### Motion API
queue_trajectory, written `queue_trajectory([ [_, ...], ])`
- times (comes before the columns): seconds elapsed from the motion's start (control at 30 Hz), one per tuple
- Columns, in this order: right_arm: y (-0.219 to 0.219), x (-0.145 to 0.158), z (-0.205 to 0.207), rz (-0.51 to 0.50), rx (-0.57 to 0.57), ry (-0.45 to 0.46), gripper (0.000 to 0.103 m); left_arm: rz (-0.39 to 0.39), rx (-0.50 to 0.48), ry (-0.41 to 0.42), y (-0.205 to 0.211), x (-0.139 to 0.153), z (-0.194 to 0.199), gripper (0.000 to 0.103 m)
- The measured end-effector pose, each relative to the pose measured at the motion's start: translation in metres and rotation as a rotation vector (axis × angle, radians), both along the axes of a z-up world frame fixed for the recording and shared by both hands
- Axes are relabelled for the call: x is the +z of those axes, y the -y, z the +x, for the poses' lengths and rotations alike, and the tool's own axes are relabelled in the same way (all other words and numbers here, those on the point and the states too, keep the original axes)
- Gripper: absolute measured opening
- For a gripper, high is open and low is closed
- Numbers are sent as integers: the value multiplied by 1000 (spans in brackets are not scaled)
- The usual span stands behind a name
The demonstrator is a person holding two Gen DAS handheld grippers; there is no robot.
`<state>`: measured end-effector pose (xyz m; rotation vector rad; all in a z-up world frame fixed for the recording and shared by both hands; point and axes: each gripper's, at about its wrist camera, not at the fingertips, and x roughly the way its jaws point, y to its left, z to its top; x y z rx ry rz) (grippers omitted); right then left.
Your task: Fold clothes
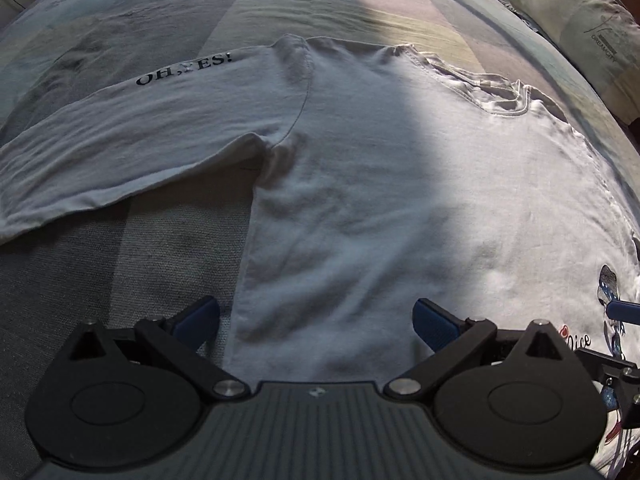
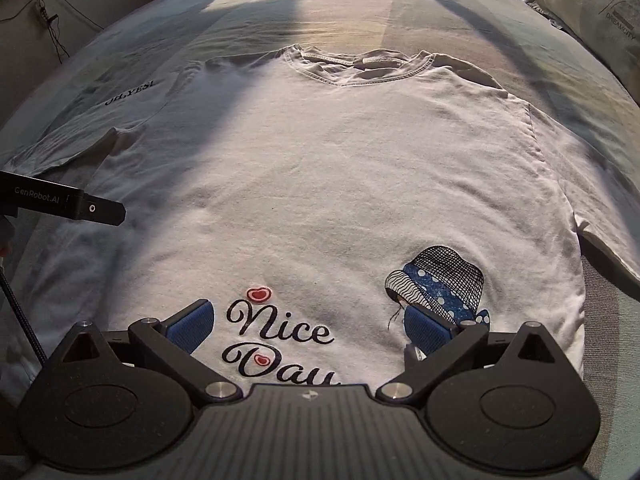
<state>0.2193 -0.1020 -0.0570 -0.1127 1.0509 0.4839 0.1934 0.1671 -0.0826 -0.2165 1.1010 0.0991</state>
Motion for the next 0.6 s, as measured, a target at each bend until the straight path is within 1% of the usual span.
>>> queue_trajectory([
  [0.1, -23, 7, 4, 3, 33, 9, 103, -24, 45, 33, -15, 13, -7, 102],
  [0.17, -37, 14, 5, 19, 62, 25, 103, -11, 87, 65, -36, 24, -11, 102],
  [0.27, -58, 23, 7, 31, 100, 40, 103, 50, 157, 107, -84, 38, -17, 102],
  [0.37, -84, 26, 9, 45, 125, 45, 103, 149, 230, 107, -143, 43, -26, 102],
  [0.47, -114, 26, 9, 57, 147, 37, 103, 204, 310, 101, -201, 42, -37, 102],
  [0.53, -136, 26, 8, 64, 161, 33, 103, 232, 344, 99, -235, 38, -43, 102],
  [0.6, -159, 25, 6, 68, 178, 29, 103, 229, 348, 90, -261, 30, -48, 102],
])
